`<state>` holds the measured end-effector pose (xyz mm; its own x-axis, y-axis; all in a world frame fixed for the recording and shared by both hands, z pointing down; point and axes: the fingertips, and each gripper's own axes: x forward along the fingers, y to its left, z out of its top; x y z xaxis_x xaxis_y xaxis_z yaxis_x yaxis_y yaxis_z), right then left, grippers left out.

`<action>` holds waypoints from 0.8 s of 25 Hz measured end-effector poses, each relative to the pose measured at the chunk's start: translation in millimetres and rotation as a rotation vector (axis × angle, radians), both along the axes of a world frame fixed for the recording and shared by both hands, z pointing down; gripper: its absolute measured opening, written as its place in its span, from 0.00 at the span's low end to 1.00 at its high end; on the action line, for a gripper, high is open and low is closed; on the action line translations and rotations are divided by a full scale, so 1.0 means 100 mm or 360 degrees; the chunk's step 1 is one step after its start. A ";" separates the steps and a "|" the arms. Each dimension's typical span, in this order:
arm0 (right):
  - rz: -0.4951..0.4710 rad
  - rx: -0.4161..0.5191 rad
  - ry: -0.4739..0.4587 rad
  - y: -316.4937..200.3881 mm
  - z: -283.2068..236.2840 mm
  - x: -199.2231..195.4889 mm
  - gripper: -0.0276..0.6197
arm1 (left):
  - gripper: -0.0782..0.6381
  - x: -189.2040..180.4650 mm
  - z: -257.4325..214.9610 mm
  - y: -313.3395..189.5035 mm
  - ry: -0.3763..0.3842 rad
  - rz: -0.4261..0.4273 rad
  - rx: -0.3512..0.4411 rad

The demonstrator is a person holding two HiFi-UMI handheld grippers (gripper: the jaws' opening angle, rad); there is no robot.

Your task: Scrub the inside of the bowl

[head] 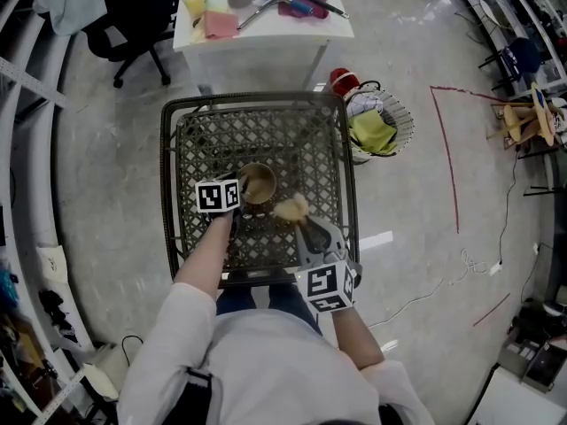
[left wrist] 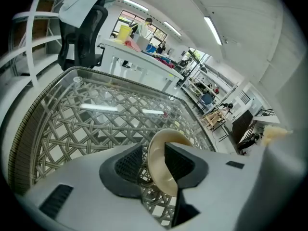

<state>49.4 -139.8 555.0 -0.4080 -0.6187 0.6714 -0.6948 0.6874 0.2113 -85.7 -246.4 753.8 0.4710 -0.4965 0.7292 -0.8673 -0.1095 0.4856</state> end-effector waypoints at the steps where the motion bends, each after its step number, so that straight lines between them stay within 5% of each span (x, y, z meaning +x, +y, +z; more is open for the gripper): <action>1: -0.0005 0.0006 -0.0004 -0.01 -0.02 -0.01 0.17 | 0.30 -0.02 -0.02 0.01 0.0000 -0.0010 0.0008; 7: -0.0038 0.0044 -0.0039 -0.04 -0.13 -0.09 0.17 | 0.30 -0.20 -0.34 0.03 0.0014 -0.0062 0.0177; 20: -0.0103 0.0163 -0.0144 -0.08 -0.41 -0.18 0.17 | 0.19 -0.24 -1.81 0.33 0.0022 0.0045 0.0795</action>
<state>31.6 -147.3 514.3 -0.5054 -0.6526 0.5645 -0.6692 0.7095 0.2211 -109.8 -213.8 572.7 0.4973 -0.7703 0.3991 -0.8544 -0.3549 0.3795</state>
